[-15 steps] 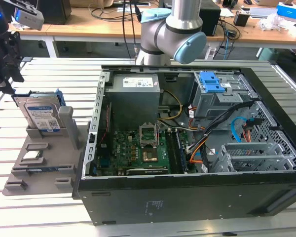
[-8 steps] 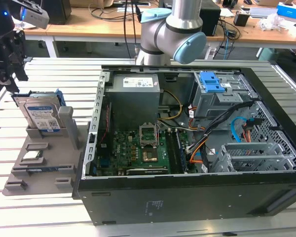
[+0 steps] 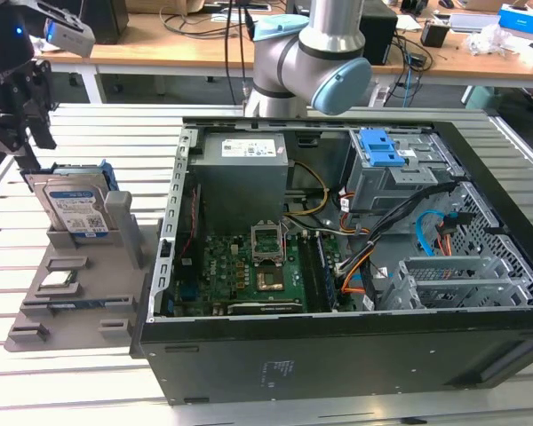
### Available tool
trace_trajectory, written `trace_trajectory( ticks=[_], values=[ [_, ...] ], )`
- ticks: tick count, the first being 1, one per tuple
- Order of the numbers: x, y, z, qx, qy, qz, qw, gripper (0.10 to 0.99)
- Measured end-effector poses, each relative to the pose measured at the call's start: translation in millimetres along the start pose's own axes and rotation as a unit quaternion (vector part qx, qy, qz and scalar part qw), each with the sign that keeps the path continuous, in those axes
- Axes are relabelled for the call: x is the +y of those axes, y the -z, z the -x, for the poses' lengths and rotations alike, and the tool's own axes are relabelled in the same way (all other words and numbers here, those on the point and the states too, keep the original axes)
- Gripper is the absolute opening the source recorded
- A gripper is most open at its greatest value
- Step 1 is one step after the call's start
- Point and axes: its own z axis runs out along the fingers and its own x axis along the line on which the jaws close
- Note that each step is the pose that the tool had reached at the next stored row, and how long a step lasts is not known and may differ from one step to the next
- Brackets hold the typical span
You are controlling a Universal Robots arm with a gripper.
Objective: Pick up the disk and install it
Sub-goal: 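Pick up the disk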
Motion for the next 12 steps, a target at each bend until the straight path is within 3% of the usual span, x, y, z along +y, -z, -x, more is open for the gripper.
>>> trace_trajectory(
  ticks=[3, 4, 7, 12],
  values=[
    [-1.4, -7.3, 0.4, 0.0042, 0.0, -0.0005, 1.0, 0.482],
    [-1.7, -10.7, 6.5, 0.008, 0.002, -0.001, 1.0, 0.482],
    [-1.4, -13.4, 12.9, 0.0108, 0.005, -0.0015, 0.9999, 0.482],
    [-1.5, -17.3, 13.9, 0.0133, 0.009, -0.0018, 0.9999, 0.482]
  ],
)
